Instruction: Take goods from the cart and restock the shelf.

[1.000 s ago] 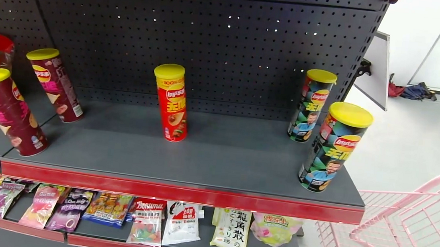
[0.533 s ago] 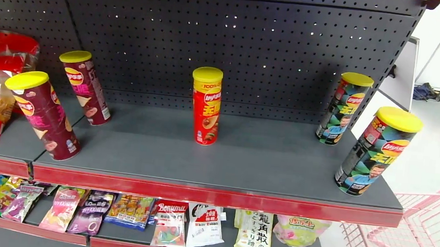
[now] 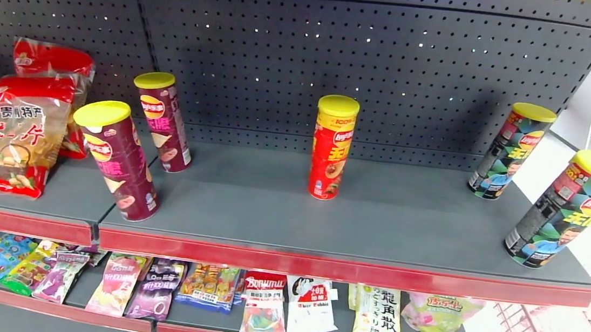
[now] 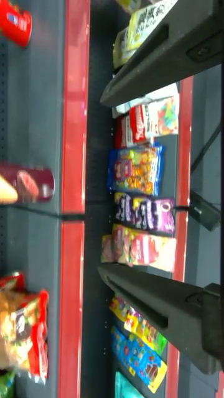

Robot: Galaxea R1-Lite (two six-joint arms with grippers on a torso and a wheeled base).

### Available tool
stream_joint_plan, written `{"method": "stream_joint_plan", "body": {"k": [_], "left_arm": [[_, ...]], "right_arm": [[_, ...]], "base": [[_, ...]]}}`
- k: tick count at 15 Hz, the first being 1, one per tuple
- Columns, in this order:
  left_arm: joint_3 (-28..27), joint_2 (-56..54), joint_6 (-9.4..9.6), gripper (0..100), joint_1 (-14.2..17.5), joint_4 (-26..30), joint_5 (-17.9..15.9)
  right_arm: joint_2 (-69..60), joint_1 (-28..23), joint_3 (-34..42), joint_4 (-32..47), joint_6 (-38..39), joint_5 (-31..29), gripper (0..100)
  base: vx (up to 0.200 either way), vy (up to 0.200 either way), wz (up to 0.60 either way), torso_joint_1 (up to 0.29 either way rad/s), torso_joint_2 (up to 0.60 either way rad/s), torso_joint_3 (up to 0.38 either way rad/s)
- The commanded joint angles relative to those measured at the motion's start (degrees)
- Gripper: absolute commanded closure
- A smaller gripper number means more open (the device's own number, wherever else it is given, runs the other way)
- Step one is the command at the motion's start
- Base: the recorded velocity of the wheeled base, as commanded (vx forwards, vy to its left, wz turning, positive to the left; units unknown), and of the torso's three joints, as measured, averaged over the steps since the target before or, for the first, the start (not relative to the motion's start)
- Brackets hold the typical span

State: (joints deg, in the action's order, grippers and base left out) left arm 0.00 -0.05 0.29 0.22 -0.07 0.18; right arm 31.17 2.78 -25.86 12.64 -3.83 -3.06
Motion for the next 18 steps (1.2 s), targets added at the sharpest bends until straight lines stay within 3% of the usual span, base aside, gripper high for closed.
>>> {"method": "stream_joint_plan", "body": {"k": [1,6,13,14,16,18], "left_arm": [[0.0,0.05,-0.03,0,0.04,-0.01,-0.01],[0.0,0.05,0.23,0,0.04,-0.1,-0.01],[0.0,0.66,-0.03,0,-0.13,-0.01,-0.01],[0.0,1.72,0.5,0,-0.4,-0.01,-0.36],[-0.18,1.72,3.93,0,-0.57,-0.01,-5.72],[-0.09,1.72,4.54,0,-0.57,-0.19,-6.16]], "right_arm": [[-2.61,0.12,0.98,-0.07,-0.04,0.16,100],[-6.21,0.47,2.57,-0.25,0.05,0.51,100],[-14.65,0.12,6.34,0.19,-1.8,-0.1,100],[-16.49,0.21,6.61,0.45,-2.15,0.42,100],[-18.95,1.53,8.37,-0.07,-3.47,0.95,100],[-19.75,3.64,8.54,-0.07,-3.82,1.57,100]], "base": [[0.0,0.0,0.0,0.0,0.0,0.0],[0.2,0.0,0.0,-0.005,0.0,0.005],[0.0,0.0,0.0,0.0,0.0,0.0],[0.0,0.0,0.0,0.0,0.0,0.0],[0.0,0.0,0.0,0.0,0.0,0.0],[0.0,0.0,0.0,0.0,0.0,0.0]]}}
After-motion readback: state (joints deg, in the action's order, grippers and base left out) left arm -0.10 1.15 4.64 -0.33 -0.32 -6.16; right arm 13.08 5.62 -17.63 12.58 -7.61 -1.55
